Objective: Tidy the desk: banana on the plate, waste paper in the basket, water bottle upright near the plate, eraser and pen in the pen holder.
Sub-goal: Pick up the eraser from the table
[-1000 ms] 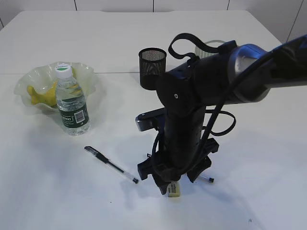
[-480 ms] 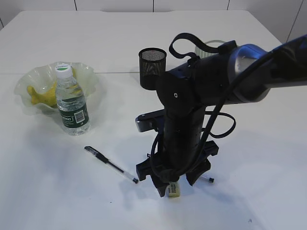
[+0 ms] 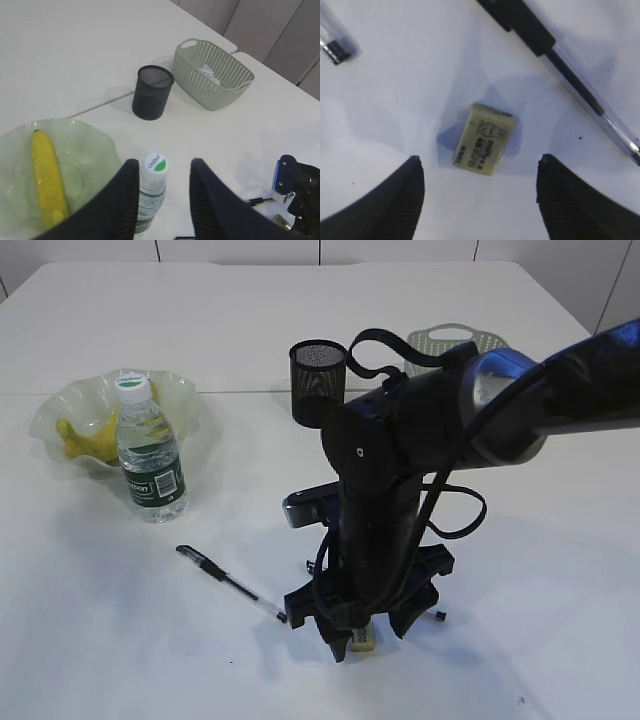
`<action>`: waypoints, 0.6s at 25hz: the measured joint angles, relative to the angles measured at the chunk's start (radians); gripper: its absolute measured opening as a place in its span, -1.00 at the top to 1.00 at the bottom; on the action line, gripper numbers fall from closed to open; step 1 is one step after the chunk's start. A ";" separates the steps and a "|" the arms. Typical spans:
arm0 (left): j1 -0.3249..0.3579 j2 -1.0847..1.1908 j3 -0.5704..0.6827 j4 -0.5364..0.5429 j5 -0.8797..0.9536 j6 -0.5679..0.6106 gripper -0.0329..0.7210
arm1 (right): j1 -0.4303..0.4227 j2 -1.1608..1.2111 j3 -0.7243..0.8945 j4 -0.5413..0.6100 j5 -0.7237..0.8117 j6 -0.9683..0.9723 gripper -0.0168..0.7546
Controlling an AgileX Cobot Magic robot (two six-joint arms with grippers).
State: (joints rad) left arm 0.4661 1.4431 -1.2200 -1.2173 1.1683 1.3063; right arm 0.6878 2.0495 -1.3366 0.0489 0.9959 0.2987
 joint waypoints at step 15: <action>0.000 0.000 0.000 -0.002 0.000 -0.002 0.29 | 0.000 0.002 -0.010 0.003 -0.025 0.000 -0.38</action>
State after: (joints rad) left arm 0.4661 1.4431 -1.2200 -1.2195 1.1683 1.3041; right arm 0.6878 2.0513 -1.3462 0.0519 0.9709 0.2987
